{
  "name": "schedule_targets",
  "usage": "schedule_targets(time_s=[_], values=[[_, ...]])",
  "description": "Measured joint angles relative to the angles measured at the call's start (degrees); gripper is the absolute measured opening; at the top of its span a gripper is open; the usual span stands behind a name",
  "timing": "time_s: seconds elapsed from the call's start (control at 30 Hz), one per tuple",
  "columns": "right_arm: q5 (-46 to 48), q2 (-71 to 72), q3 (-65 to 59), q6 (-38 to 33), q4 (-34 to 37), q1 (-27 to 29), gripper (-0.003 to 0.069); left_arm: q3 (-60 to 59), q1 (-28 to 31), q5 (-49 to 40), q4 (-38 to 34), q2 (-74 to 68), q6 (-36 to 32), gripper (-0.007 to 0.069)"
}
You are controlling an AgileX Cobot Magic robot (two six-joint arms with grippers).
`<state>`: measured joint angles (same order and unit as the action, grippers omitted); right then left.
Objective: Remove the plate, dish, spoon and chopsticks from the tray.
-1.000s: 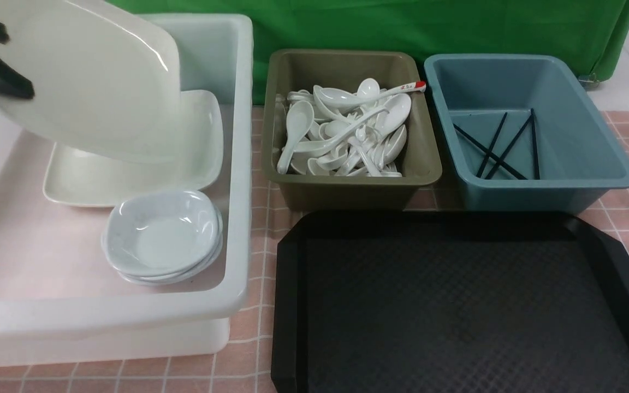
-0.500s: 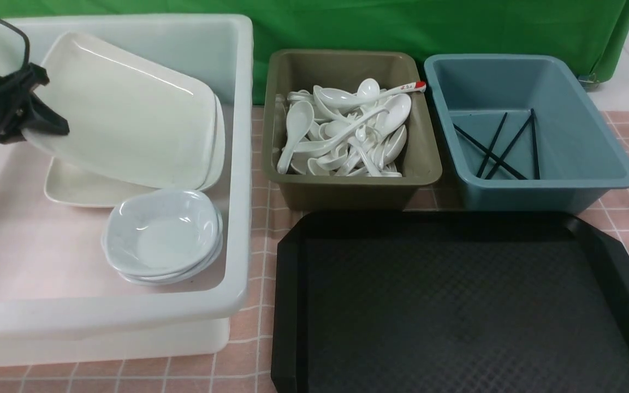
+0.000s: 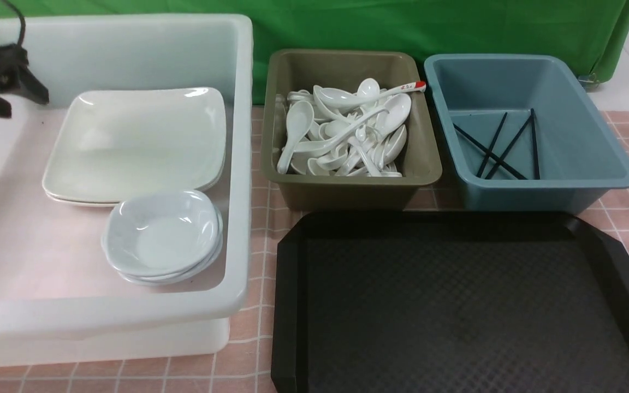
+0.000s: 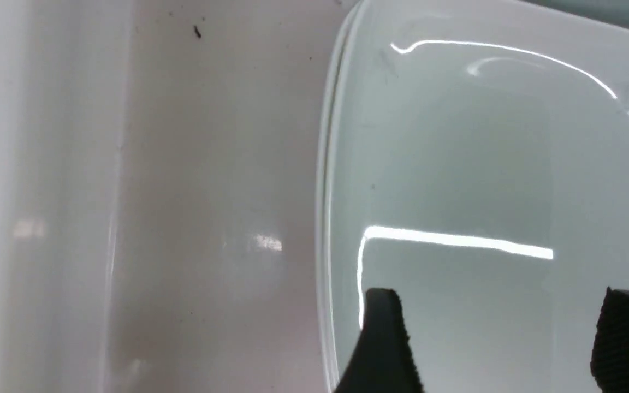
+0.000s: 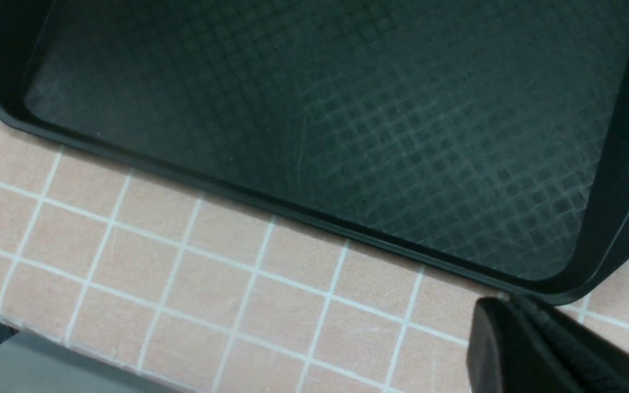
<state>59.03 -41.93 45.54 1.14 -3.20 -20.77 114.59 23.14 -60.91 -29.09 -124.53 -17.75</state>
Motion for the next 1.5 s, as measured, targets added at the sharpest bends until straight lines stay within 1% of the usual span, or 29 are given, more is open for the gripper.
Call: schedule_targets(time_s=[0.07, 0.1, 0.17, 0.2, 0.23, 0.27, 0.3, 0.33, 0.37, 0.4, 0.43, 0.47, 0.5, 0.57, 0.6, 0.67, 0.7, 0.8, 0.83, 0.87, 0.9, 0.97, 1.07, 1.13, 1.27, 1.3, 1.33, 1.37, 1.5], values=[[2.2, 0.0, 1.8, 0.0, 0.0, 0.0, 0.0062, 2.9, 0.0, -4.2, 0.2, 0.0, 1.5, 0.0428], [3.7, 0.0, 3.2, 0.0, 0.0, 0.0, 0.0062, 4.0, -0.2, -6.0, 0.0, 0.1, 1.9, 0.0395], [5.9, 0.0, 7.2, 0.0, -0.1, 0.0, 0.0062, 5.1, -1.1, -7.6, -0.1, 1.1, 3.3, 0.0278], [5.9, 0.0, 7.6, 0.0, -0.1, 0.0, 0.0062, 5.2, -1.2, -7.8, -0.1, 1.3, 3.4, 0.0251], [5.9, 0.3, 10.3, 0.0, 0.0, 0.0, 0.0062, 5.2, -2.4, -8.2, 0.0, 2.5, 3.4, 0.0148], [5.9, 0.6, 12.0, 0.1, 0.0, 0.0, 0.0062, 5.3, -3.1, -8.3, 0.1, 3.6, 3.3, 0.0098], [5.9, 0.8, 12.5, 0.1, 0.0, 0.0, 0.0062, 5.3, -3.5, -8.3, 0.2, 4.0, 3.3, 0.0078], [5.9, 2.1, 14.3, 0.2, 0.0, 0.0, 0.0062, 5.4, -5.7, -8.5, 0.6, 6.1, 3.2, 0.0024], [5.9, 3.6, 14.9, 0.2, 0.0, 0.0, 0.0062, 5.5, -7.0, -8.5, 0.7, 7.7, 3.2, 0.0008], [5.9, 3.9, 14.9, 0.2, 0.0, 0.0, 0.0062, 5.5, -7.3, -8.5, 0.7, 8.0, 3.2, 0.0008], [5.9, 6.5, 15.0, 0.5, 0.0, 0.0, 0.0048, 5.6, -9.6, -8.5, 0.8, 10.2, 3.2, -0.0001], [5.9, 6.9, 15.0, 0.5, 0.0, 0.0, 0.0048, 5.6, -9.9, -8.6, 1.0, 10.5, 3.2, -0.0002], [5.9, 10.3, 14.5, 1.8, 0.0, 0.0, 0.0030, 5.6, -12.6, -8.7, 1.5, 12.9, 3.2, -0.0003], [5.9, 14.6, 13.2, 2.8, 0.0, 0.0, 0.0030, 5.4, -15.4, -8.8, 2.3, 15.4, 3.4, -0.0003], [5.8, 16.2, 13.0, 2.8, 0.0, 0.0, 0.0030, 5.3, -15.6, -8.8, 2.3, 15.6, 3.4, -0.0003], [4.8, 21.4, 9.9, 2.8, 0.0, 0.0, 0.0030, 4.4, -18.0, -8.8, 2.7, 17.7, 3.8, -0.0003], [0.3, 26.6, 5.7, 2.6, 0.0, 0.0, 0.0030, 2.9, -20.1, -8.8, 3.0, 19.5, 4.3, -0.0003], [-11.2, 32.7, -2.3, 2.5, 0.1, 0.0, 0.0030, 1.1, -23.1, -9.2, 3.1, 21.7, 4.4, -0.0003], [-17.5, 35.0, -5.6, 2.5, 0.2, 0.0, 0.0030, 0.9, -24.2, -9.3, 3.3, 22.2, 4.4, -0.0003], [-18.5, 35.5, -6.9, 2.5, 0.2, 0.0, 0.0030, 0.8, -24.6, -9.3, 3.3, 22.3, 4.4, -0.0003], [-26.7, 37.0, -11.9, 2.4, 0.2, 0.0, 0.0030, 0.5, -25.7, -9.3, 3.3, 22.7, 4.4, -0.0003], [-34.6, 37.7, -15.9, 2.4, 0.2, 0.0, 0.0030, 0.6, -26.4, -9.4, 3.3, 22.7, 4.4, -0.0003], [-42.8, 37.7, -20.4, 2.3, 0.2, 0.0, 0.0030, 0.5, -27.0, -9.4, 3.3, 22.7, 4.4, -0.0003], [-45.5, 37.7, -21.5, 2.3, 0.2, 0.0, 0.0030, 0.5, -27.1, -9.4, 3.3, 22.7, 4.4, -0.0003], [-46.0, 37.7, -21.5, 1.1, 0.2, 0.0, 0.0030, 0.5, -27.3, -9.4, 3.8, 22.7, 4.5, -0.0003], [-45.1, 37.7, -21.5, -1.5, 0.2, 0.0, 0.0030, 0.5, -27.3, -9.4, 3.9, 22.7, 4.5, -0.0003], [-45.0, 37.7, -21.5, -1.5, 0.2, 0.0, 0.0030, 0.5, -27.3, -9.4, 3.9, 22.7, 4.5, -0.0003], [-43.7, 37.7, -21.5, -3.5, 0.2, 0.0, 0.0030, 0.5, -27.3, -9.4, 4.0, 22.7, 4.5, -0.0003], [-42.0, 37.7, -21.8, -5.6, 0.2, 0.0, 0.0030, 0.5, -27.3, -9.4, 4.1, 22.7, 4.5, -0.0003]])
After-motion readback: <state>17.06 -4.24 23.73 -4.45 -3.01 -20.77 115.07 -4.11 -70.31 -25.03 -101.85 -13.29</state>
